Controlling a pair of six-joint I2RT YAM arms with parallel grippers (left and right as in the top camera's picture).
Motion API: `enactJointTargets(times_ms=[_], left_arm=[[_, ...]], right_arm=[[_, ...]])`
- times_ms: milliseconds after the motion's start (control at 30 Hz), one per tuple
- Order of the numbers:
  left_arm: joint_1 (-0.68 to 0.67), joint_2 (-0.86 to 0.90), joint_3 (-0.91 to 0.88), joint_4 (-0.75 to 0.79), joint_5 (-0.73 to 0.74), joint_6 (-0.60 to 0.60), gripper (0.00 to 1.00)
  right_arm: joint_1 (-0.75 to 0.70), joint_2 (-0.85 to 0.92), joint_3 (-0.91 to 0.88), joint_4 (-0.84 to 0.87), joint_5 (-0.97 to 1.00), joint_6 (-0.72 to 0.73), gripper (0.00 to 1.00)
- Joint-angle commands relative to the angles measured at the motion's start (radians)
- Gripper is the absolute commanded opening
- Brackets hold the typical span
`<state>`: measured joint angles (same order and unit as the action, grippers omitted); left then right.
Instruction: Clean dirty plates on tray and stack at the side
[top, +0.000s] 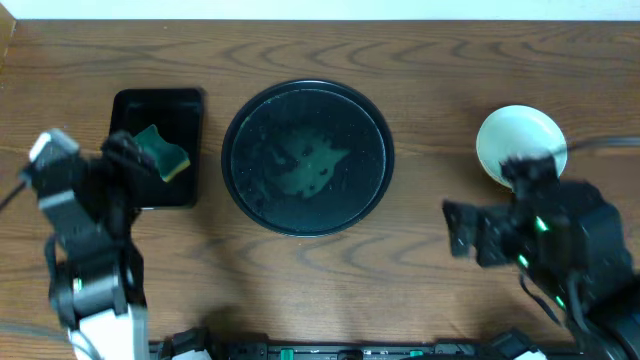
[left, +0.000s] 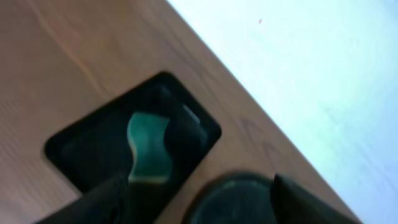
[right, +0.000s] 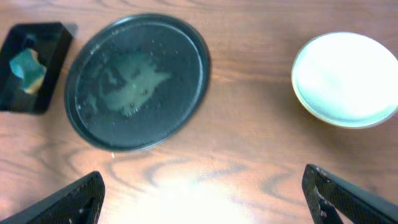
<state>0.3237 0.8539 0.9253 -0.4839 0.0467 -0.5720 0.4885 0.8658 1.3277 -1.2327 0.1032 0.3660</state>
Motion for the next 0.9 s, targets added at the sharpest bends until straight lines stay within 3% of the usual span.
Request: enactJointTargets(times_ms=[0,167,400,867], left_arm=[[0.0,-0.069,0.002,-0.088,-0.002,-0.009,0.73],[0.0,-0.124,0.002,-0.275,-0.002,-0.009,0.74],[0.0,-0.115,0.001,-0.402,-0.002,-0.009,0.75],[0.0,-0.112,0.001,-0.414,-0.002,-0.009,0.75]], right_arm=[[0.017,-0.058,-0.001,-0.04,0.013,0.015,0.99],[0.017,-0.101,-0.001,-0.111,0.013,0.015,0.99],[0.017,-0.102,-0.001,-0.177,0.013,0.015,0.99],[0.017,-0.102,-0.001,-0.177,0.013,0.015,0.99]])
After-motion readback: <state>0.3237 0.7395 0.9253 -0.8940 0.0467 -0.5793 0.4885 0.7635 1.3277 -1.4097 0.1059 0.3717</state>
